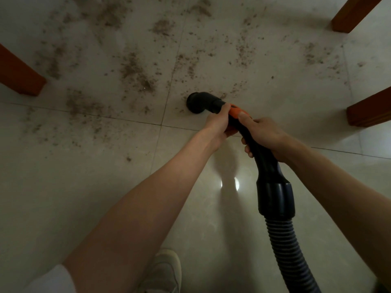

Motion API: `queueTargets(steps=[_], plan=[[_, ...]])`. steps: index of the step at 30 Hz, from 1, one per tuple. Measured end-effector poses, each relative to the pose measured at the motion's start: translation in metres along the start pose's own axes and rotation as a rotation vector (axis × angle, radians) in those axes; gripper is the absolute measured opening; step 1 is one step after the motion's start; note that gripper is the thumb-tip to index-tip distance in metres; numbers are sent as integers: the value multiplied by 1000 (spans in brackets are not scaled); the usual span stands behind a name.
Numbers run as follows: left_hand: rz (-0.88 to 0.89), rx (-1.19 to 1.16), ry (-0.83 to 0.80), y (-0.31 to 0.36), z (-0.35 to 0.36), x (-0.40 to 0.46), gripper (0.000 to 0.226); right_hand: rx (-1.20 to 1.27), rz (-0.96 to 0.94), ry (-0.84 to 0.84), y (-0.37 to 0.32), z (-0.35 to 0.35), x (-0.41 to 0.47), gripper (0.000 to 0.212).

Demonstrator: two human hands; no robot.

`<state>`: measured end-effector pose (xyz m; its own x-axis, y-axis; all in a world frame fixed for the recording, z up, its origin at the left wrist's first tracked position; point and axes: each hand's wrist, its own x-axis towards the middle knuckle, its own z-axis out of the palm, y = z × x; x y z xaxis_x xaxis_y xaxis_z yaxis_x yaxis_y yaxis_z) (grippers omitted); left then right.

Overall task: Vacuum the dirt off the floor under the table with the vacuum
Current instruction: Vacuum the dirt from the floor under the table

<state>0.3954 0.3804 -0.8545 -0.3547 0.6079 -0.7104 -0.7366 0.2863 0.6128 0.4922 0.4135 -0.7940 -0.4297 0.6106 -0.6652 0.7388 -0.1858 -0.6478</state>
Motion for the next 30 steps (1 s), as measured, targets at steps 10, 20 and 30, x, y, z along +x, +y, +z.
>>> queueTargets(steps=[10, 20, 30], plan=[[27, 1, -3, 6, -11, 4, 26, 38, 1, -26, -6, 9, 5, 46], [6, 42, -22, -12, -5, -3, 31, -22, 35, -45, 5, -2, -10, 47], [-5, -35, -40, -23, -3, -20, 24, -27, 39, -78, 14, -6, -19, 49]])
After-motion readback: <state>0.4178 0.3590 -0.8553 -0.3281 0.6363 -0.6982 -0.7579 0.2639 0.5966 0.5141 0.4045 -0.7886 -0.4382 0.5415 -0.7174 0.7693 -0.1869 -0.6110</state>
